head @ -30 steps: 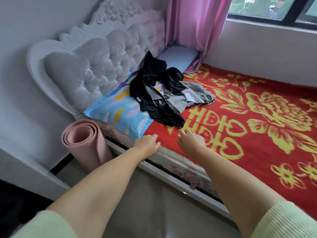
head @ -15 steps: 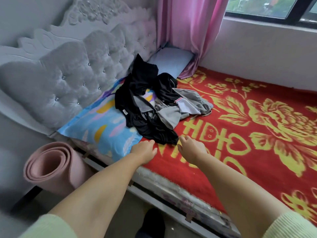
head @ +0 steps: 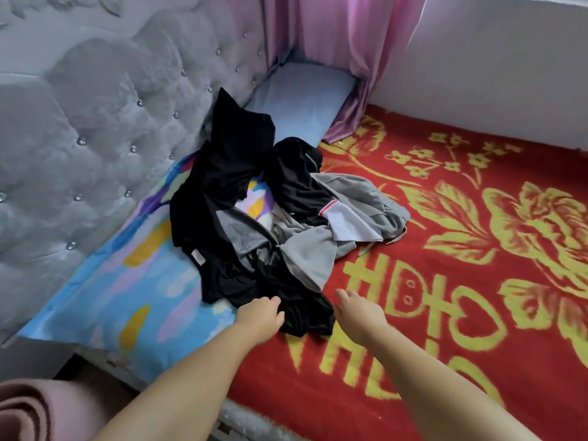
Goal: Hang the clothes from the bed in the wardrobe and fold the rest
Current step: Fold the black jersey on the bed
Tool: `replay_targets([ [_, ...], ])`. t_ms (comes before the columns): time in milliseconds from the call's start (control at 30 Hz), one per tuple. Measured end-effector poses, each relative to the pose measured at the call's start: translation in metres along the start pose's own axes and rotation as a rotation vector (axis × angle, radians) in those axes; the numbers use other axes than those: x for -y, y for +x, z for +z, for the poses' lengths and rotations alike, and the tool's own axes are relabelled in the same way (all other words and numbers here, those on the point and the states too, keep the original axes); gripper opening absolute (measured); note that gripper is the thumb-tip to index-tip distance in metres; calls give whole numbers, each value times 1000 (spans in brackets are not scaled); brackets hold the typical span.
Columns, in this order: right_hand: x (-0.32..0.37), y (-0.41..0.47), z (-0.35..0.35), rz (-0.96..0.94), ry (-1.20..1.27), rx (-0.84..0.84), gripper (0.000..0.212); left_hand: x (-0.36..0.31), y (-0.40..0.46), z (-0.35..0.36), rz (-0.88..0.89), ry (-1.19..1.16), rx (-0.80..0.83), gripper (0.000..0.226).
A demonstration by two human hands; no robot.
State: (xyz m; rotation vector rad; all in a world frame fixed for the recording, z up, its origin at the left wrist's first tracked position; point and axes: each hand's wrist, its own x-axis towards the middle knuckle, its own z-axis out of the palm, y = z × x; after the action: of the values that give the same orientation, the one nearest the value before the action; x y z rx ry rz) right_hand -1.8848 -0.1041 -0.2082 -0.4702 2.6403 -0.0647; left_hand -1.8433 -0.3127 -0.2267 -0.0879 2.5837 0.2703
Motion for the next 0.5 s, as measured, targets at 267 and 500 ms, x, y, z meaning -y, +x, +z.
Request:
replay_targets([
  [267, -24, 140, 45, 55, 93, 70, 46, 3, 122, 19, -3, -95, -12, 42],
  [500, -17, 216, 88, 29, 86, 71, 83, 7, 165, 62, -190, -476, 11, 29],
])
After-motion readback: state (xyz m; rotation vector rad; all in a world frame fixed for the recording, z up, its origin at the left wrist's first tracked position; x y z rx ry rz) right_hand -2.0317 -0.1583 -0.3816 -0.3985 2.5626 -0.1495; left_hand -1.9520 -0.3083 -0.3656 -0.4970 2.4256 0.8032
